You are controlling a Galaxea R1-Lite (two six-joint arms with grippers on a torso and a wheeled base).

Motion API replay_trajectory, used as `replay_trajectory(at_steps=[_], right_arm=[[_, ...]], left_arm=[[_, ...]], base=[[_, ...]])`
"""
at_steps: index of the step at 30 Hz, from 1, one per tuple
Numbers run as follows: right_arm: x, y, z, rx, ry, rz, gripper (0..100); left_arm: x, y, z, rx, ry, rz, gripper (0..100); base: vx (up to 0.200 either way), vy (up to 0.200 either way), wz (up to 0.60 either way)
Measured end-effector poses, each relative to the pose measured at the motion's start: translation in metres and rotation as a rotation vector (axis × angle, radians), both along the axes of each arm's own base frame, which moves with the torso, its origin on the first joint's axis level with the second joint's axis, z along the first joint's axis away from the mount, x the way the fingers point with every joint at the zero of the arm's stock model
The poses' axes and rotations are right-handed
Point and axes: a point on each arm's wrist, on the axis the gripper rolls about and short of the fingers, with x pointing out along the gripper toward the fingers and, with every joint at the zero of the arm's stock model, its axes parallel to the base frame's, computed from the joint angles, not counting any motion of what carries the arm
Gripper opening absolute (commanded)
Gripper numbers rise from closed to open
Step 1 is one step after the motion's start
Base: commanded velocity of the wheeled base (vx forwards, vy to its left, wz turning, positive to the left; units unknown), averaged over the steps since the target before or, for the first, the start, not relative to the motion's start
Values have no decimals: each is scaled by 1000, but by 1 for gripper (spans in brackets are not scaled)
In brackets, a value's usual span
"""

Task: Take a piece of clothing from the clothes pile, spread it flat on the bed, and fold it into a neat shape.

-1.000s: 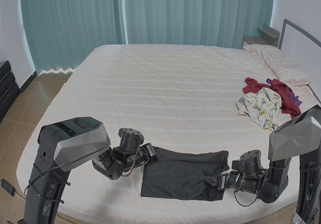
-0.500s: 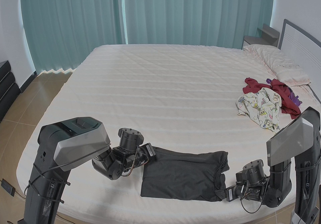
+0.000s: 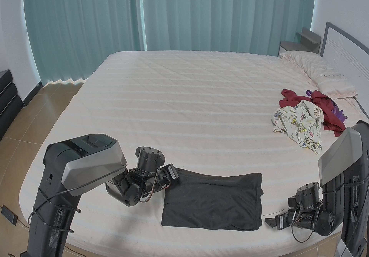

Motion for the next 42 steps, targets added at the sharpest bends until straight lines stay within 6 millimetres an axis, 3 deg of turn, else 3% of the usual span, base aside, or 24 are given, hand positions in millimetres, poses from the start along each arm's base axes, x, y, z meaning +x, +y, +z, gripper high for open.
replay_trajectory(at_steps=[6, 12, 26, 27, 42], right_arm=[[2, -4, 10, 50, -26, -4, 100], [5, 6, 19, 261, -52, 21, 100], [1, 41, -12, 428, 109, 26, 100], [3, 43, -13, 436, 108, 25, 0], [-8, 33, -12, 402, 145, 15, 0]], left_arm=[[0, 0, 0, 0, 1, 0, 0], [0, 0, 0, 0, 1, 0, 0], [0, 0, 0, 0, 0, 0, 0], [0, 0, 0, 0, 0, 0, 0], [0, 0, -1, 0, 1, 0, 0]], base=[[0, 0, 0], [0, 0, 0], [0, 0, 0], [0, 0, 0], [0, 0, 0]])
